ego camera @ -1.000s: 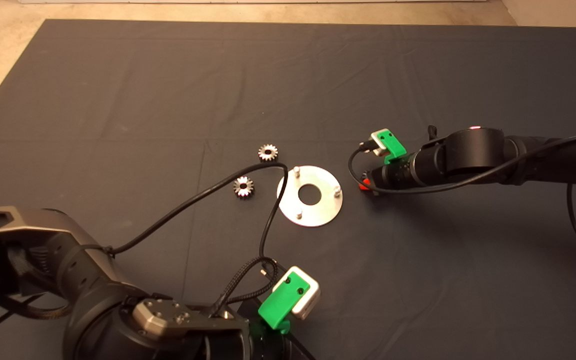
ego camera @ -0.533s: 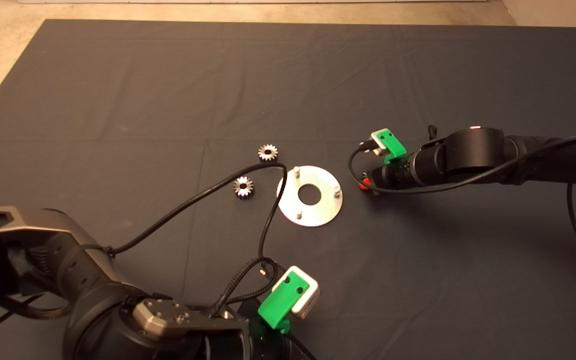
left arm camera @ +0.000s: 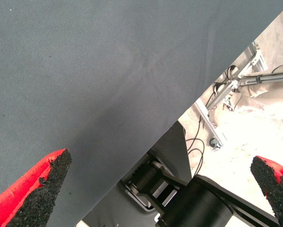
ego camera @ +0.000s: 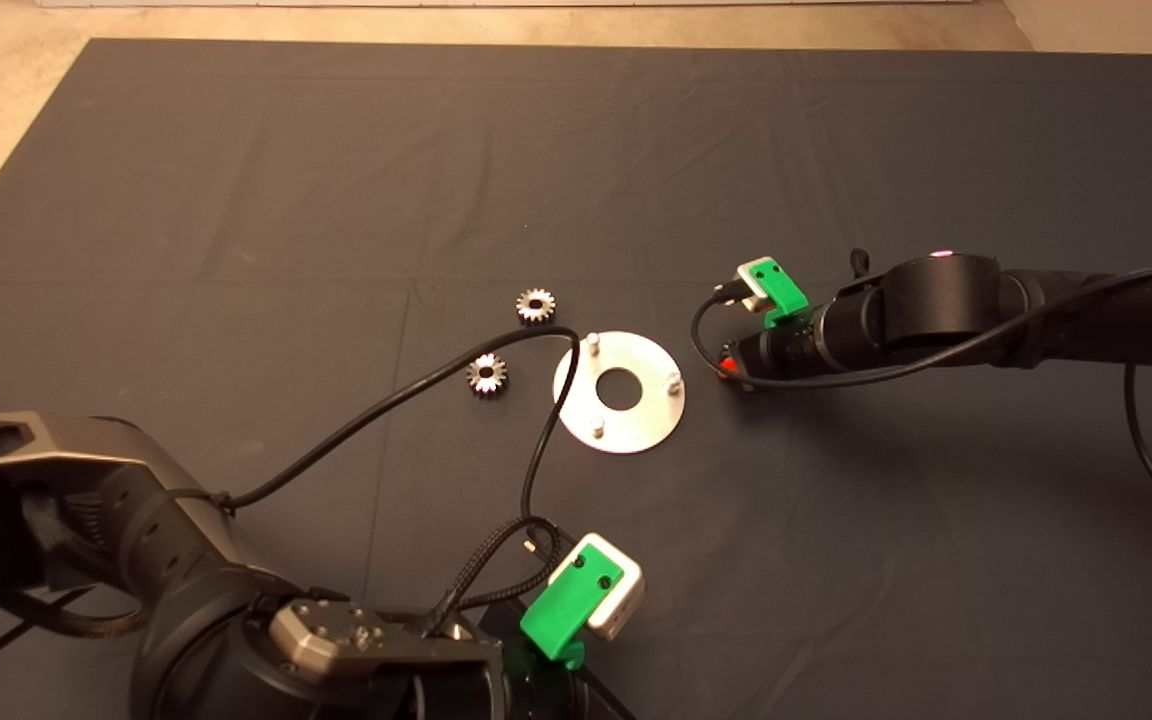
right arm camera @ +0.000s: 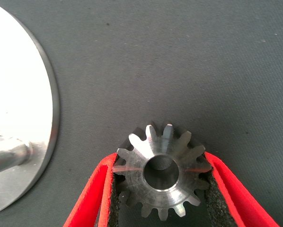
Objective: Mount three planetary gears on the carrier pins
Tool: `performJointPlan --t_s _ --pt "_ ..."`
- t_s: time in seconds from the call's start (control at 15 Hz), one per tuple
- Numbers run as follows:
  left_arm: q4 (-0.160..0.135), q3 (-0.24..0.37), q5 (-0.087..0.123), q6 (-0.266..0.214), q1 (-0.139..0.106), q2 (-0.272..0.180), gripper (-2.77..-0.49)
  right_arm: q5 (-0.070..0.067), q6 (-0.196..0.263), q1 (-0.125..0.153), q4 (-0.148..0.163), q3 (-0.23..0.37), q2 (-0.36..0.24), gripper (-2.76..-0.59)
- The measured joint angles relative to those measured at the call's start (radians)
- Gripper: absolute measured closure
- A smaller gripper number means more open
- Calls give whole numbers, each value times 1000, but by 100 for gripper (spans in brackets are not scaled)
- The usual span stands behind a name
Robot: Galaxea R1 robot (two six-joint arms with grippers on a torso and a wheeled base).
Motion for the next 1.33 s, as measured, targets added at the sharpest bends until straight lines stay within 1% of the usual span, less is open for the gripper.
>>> performJointPlan --t_s 0.13,0.2,0.27,0.33,0.4,0.47,0.6,0.67,0.8,0.87,0.93,1.0,1.2,1.33 --pt "1 0 0 0 0 0 -275 -1 0 12 7 0 8 -101" --pt "2 0 0 0 0 3 -275 -1 0 28 20 1 8 -100" --pt "3 0 0 0 0 2 -275 -3 0 50 29 1 8 -100" --pt "3 0 0 0 0 3 -275 -6 -1 71 31 1 8 -99" --pt "4 0 0 0 0 3 -275 -12 -1 94 41 3 7 -99" --pt "3 0 0 0 -1 3 -275 -15 -2 113 48 7 8 -97" --pt "7 0 0 0 -3 3 -275 -31 -2 139 72 26 8 -97" --pt "6 0 0 0 -3 5 -275 -41 -2 146 85 34 8 -97" --pt "7 0 0 -4 -19 5 -275 -54 -2 150 107 53 8 -97" --pt "8 0 0 -7 -25 5 -275 -66 -2 151 113 68 8 -96" --pt "9 0 0 -10 -28 5 -275 -75 -2 151 117 86 7 -96" --pt "9 0 0 -16 -28 5 -275 -80 -1 153 125 108 7 -96" --pt "10 0 1 -19 -33 6 -275 -80 7 162 133 179 8 -96" --pt "11 0 0 -23 -33 13 -275 -80 21 164 135 192 8 -95"
